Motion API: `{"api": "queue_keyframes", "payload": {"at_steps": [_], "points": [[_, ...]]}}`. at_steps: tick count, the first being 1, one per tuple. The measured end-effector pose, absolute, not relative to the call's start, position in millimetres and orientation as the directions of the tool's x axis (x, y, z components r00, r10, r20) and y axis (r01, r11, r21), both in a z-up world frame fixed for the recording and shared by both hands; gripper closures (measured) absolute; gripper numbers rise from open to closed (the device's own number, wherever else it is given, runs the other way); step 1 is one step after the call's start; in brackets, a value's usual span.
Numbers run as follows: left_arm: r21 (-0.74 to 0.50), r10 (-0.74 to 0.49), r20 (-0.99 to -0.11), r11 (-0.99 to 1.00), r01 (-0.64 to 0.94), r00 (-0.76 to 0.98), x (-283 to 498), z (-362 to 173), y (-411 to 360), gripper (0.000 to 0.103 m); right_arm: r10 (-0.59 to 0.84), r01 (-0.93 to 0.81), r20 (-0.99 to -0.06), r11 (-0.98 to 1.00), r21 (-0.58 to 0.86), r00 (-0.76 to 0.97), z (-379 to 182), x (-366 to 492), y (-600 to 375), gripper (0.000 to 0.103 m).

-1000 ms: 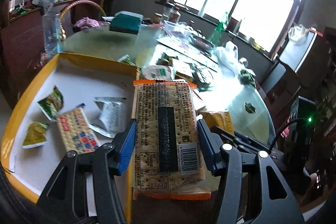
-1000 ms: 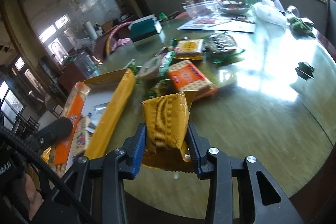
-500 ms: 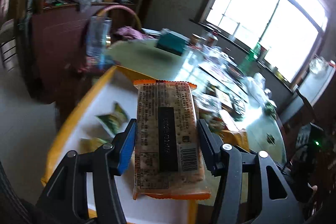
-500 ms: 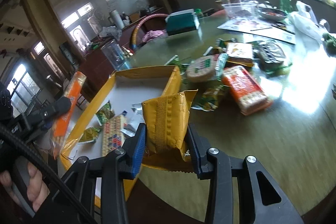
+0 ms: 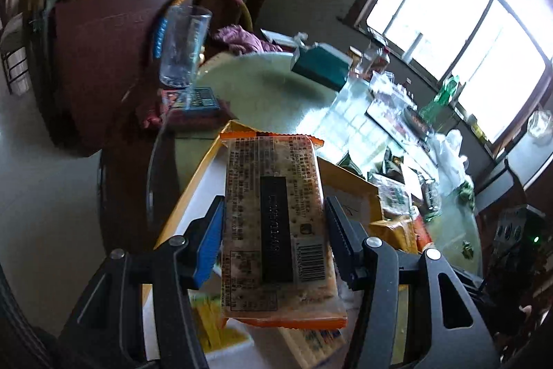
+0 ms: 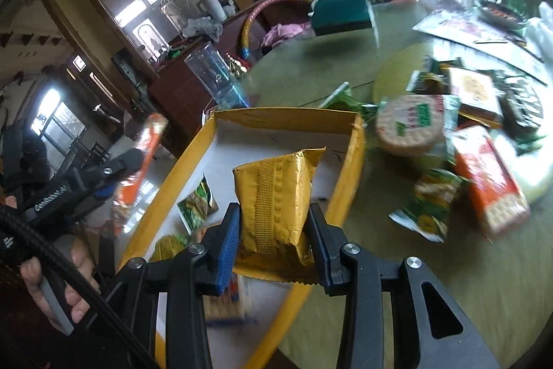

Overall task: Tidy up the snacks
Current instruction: 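Carry the cracker pack and gold bag toward the yellow tray with both tools, then lower both snacks into the yellow tray and open both tools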

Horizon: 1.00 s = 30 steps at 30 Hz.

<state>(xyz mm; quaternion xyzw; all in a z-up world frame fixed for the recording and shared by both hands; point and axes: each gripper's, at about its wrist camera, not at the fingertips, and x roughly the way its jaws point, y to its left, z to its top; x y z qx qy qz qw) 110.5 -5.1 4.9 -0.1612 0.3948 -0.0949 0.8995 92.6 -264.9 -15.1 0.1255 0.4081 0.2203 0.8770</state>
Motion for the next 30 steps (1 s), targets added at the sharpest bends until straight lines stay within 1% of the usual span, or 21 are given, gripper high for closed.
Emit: {"api": "queue_keyframes", "payload": {"at_steps": [5,7,12,16,19,20,21,23,24,26,30], "points": [[-0.384,-0.338,-0.751,0.922,0.041,0.568,149,-13,-18,0.045,0.468,-0.265,-0.695,0.883,0.387,0.545,-22,127,-243,0.065],[-0.353,-0.330,-0.761,0.933,0.070,0.558,157,-17,-27,0.045,0.460,-0.254,-0.710,0.887,0.384,0.533,-26,136,-239,0.065],[-0.283,-0.280,-0.827,0.957,0.069,0.488,172,-39,-42,0.045,0.430,-0.242,-0.735,0.903,0.355,0.524,-35,143,-236,0.065],[-0.248,-0.252,-0.851,0.966,0.069,0.462,174,-48,-44,0.045,0.433,-0.229,-0.743,0.901,0.368,0.510,-41,145,-238,0.062],[-0.257,-0.255,-0.853,0.965,0.059,0.456,174,-52,-41,0.044,0.424,-0.217,-0.746,0.905,0.366,0.514,-41,145,-237,0.062],[-0.258,-0.254,-0.855,0.965,0.054,0.453,175,-52,-41,0.040,0.424,-0.219,-0.746,0.905,0.364,0.513,-41,145,-236,0.058],[-0.260,-0.254,-0.856,0.964,0.049,0.451,176,-51,-40,0.033,0.428,-0.225,-0.746,0.903,0.365,0.510,-40,144,-235,0.056],[-0.270,-0.258,-0.847,0.962,0.043,0.465,171,-46,-39,0.027,0.433,-0.226,-0.739,0.901,0.371,0.516,-37,141,-236,0.047],[-0.273,-0.259,-0.840,0.961,0.043,0.477,168,-42,-38,0.025,0.438,-0.228,-0.732,0.899,0.374,0.522,-35,139,-237,0.045],[-0.265,-0.250,-0.831,0.963,0.042,0.498,161,-33,-40,0.025,0.460,-0.240,-0.703,0.887,0.395,0.542,-28,131,-243,0.037],[-0.212,-0.194,-0.774,0.976,0.043,0.603,128,-4,-46,0.024,0.515,-0.266,-0.632,0.852,0.450,0.580,-16,104,-259,0.036]]}}
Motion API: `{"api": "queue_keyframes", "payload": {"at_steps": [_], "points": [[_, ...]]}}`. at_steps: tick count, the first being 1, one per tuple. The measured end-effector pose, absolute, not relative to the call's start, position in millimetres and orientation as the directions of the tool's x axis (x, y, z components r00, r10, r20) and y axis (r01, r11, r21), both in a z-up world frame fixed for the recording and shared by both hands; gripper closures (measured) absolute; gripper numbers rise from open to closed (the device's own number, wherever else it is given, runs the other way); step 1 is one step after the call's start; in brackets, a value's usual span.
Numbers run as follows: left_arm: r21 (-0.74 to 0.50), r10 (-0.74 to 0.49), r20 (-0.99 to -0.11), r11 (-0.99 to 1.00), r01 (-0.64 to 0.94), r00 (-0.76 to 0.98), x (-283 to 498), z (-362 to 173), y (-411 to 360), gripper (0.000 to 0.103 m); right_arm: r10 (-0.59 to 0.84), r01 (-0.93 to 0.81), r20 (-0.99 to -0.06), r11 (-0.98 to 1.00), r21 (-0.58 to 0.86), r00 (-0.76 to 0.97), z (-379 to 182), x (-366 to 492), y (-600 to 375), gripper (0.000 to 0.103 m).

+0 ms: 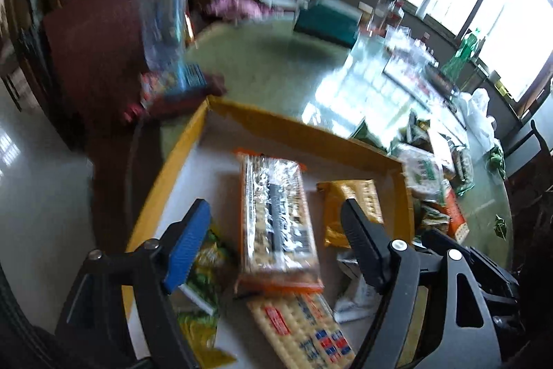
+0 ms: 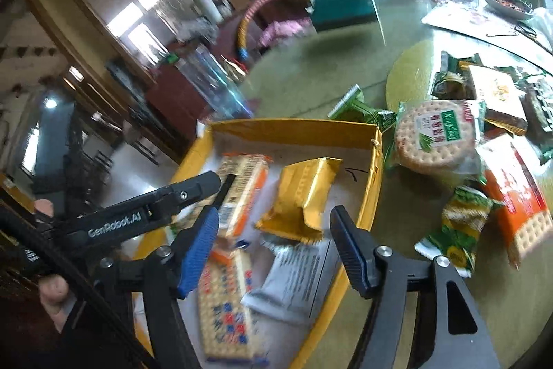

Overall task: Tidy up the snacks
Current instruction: 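Lower both snacks into the yellow tray and open both tools, then withdraw both open tools from the tray back over the table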

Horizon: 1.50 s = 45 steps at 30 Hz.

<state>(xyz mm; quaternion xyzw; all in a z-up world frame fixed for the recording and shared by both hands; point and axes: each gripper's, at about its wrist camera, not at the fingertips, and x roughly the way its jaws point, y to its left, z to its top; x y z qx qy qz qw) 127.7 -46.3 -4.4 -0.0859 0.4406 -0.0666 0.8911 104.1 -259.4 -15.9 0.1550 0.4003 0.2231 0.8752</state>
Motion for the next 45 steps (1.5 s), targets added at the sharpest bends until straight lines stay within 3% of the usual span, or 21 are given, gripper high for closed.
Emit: {"api": "queue_keyframes", "payload": {"at_steps": [5,9,12,22,45], "points": [[-0.161,-0.204,-0.640,0.978,0.131,0.741,60,27,-75,0.016,0.554,-0.294,-0.568,0.823,0.487,0.608,-11,60,-289,0.036],[-0.221,-0.285,-0.623,0.957,0.186,0.728,32,26,-105,0.016,0.557,-0.281,-0.560,0.816,0.505,0.614,-19,29,-319,0.036],[-0.245,-0.342,-0.618,0.939,0.240,0.708,17,23,-131,0.016,0.474,-0.220,-0.585,0.864,0.452,0.658,-25,10,-344,0.036],[-0.190,-0.396,-0.665,0.910,0.370,0.633,-1,13,-205,0.016,0.330,-0.052,-0.648,0.911,0.408,0.686,-49,-13,-427,0.036],[-0.174,-0.383,-0.745,0.902,0.394,0.547,0,-15,-241,0.016,0.166,0.113,-0.714,0.938,0.326,0.680,-67,-17,-503,0.036]]}}
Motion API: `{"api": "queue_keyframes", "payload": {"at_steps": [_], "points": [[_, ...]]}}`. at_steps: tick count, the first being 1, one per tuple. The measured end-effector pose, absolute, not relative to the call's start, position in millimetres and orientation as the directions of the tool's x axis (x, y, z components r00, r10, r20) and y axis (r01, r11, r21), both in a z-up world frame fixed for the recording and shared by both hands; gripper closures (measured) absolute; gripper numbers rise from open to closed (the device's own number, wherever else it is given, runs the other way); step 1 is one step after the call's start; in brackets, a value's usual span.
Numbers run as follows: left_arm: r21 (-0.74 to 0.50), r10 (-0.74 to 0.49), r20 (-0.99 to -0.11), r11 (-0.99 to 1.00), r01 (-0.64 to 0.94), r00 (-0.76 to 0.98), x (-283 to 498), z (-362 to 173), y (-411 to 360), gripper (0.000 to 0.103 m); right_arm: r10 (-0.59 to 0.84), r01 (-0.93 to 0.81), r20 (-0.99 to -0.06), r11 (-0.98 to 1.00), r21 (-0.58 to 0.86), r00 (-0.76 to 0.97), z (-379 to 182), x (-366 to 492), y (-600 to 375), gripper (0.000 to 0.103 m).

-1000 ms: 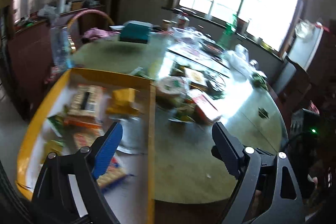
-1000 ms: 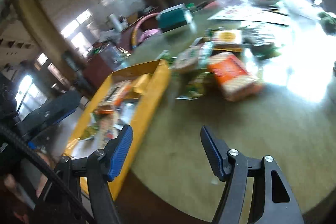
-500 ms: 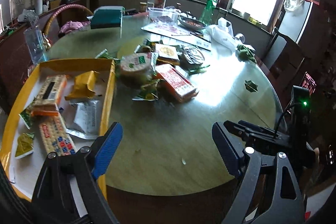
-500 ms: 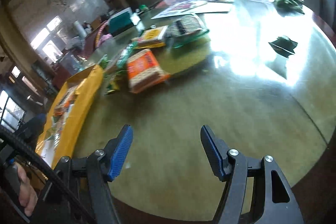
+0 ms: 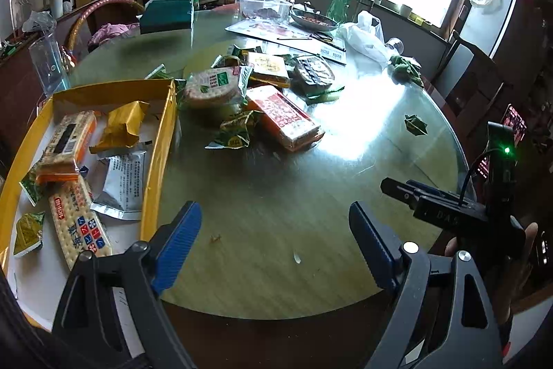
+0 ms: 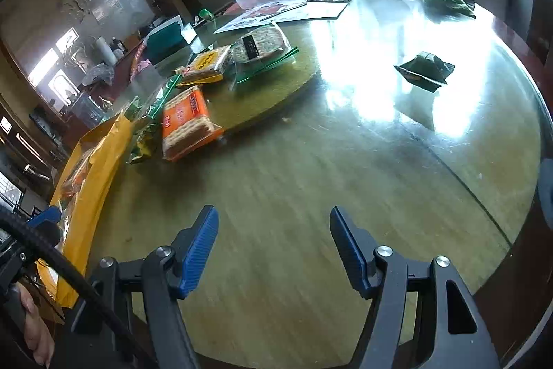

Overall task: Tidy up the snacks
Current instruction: 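Withdraw both open tools from the tray back over the table, then grasp the small green snack bag on the table with the right tool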

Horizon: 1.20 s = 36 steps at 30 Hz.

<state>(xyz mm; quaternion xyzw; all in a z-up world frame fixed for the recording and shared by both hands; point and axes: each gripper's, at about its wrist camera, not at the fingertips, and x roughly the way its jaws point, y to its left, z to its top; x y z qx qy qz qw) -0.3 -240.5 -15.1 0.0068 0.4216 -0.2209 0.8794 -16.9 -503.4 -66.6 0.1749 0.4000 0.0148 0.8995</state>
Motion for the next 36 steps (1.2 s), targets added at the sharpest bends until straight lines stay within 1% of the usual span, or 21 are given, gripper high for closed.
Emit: {"api": "queue_keyframes", "payload": {"at_steps": [17,24,36], "points": [[-0.174,-0.380,-0.762,0.900,0.400,0.524,1,-22,-242,0.016,0.159,0.116,-0.718,0.941,0.319,0.677,-65,-1,-524,0.036],[-0.176,-0.380,-0.768,0.899,0.401,0.515,3,-25,-245,0.016,0.145,0.108,-0.728,0.952,0.288,0.670,-63,7,-535,0.036],[-0.186,-0.385,-0.773,0.898,0.399,0.504,8,-28,-247,0.016,0.065,0.150,-0.745,0.964,0.219,0.664,-52,27,-567,0.037]]}}
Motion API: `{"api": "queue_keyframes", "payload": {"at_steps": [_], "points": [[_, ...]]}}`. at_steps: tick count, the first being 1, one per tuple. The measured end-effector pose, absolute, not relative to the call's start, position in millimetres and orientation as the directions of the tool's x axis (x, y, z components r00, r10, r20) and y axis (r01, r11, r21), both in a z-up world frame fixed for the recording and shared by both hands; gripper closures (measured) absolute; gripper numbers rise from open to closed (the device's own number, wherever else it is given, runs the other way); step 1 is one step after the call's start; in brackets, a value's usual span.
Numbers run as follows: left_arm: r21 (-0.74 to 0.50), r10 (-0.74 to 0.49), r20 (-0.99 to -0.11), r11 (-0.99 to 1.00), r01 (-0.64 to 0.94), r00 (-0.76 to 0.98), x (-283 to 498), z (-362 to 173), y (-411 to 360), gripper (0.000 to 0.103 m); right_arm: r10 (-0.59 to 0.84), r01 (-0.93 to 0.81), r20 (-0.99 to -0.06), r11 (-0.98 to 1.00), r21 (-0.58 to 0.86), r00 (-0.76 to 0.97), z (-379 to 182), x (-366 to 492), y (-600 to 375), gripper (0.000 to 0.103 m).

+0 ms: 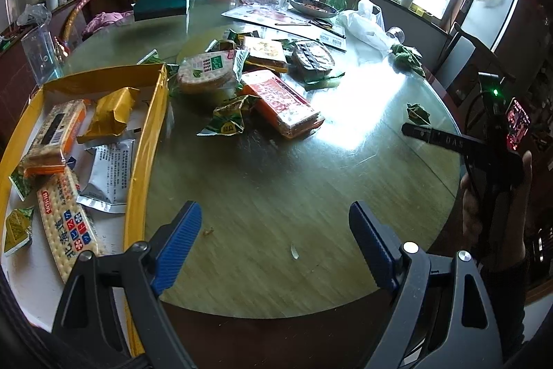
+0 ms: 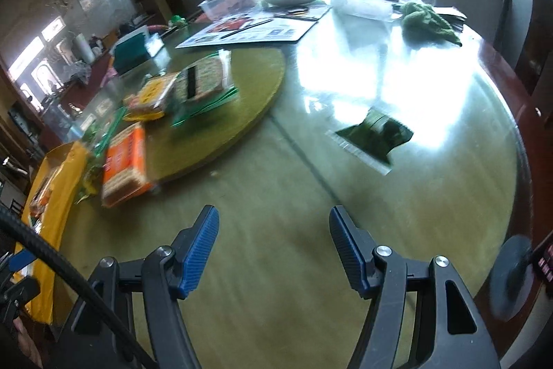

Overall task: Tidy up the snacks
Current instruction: 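Grasp the small green snack bag on the table with the right tool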

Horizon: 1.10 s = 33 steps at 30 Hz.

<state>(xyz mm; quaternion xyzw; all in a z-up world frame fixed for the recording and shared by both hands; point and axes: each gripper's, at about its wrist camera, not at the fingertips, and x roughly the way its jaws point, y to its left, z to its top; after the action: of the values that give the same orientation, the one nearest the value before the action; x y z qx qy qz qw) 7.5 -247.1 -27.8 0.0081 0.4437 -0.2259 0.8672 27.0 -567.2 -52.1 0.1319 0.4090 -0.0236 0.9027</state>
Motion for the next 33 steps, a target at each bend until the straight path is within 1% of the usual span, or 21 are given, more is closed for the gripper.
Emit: {"api": "queue_keyframes", "payload": {"at_steps": [2,9,13,16,19,22,26,27,28,29,33], "points": [[-0.187,-0.385,-0.774,0.897,0.401,0.502,8,-28,-247,0.016,0.057,0.169,-0.742,0.960,0.225,0.668,-50,31,-578,0.041],[-0.193,-0.388,-0.772,0.898,0.396,0.503,10,-30,-246,0.016,0.015,0.258,-0.752,0.934,0.245,0.659,-45,48,-611,0.041],[-0.192,-0.387,-0.773,0.898,0.396,0.503,11,-31,-245,0.016,0.043,0.284,-0.772,0.916,0.285,0.634,-47,59,-620,0.041],[-0.197,-0.386,-0.772,0.901,0.388,0.506,12,-31,-242,0.016,-0.037,0.348,-0.772,0.906,0.242,0.635,-42,53,-624,0.041],[-0.203,-0.387,-0.773,0.902,0.382,0.503,14,-33,-240,0.016,-0.082,0.373,-0.772,0.904,0.208,0.631,-36,47,-624,0.040],[-0.205,-0.389,-0.772,0.901,0.383,0.503,14,-33,-239,0.016,-0.155,0.391,-0.765,0.910,0.135,0.625,-29,50,-623,0.040],[-0.206,-0.390,-0.772,0.900,0.383,0.501,13,-33,-238,0.016,-0.160,0.350,-0.774,0.933,0.084,0.613,-34,75,-626,0.041],[-0.204,-0.389,-0.772,0.901,0.383,0.503,12,-33,-238,0.016,-0.154,0.347,-0.784,0.934,0.082,0.601,-39,82,-629,0.043],[-0.204,-0.388,-0.770,0.902,0.381,0.506,11,-32,-237,0.016,-0.144,0.346,-0.793,0.934,0.088,0.592,-44,87,-630,0.057],[-0.207,-0.389,-0.768,0.903,0.378,0.509,11,-31,-235,0.016,-0.133,0.347,-0.806,0.933,0.095,0.577,-48,90,-631,0.066],[-0.209,-0.379,-0.769,0.910,0.359,0.515,13,-31,-232,0.016,-0.122,0.335,-0.804,0.937,0.101,0.582,-50,85,-620,0.071]]}}
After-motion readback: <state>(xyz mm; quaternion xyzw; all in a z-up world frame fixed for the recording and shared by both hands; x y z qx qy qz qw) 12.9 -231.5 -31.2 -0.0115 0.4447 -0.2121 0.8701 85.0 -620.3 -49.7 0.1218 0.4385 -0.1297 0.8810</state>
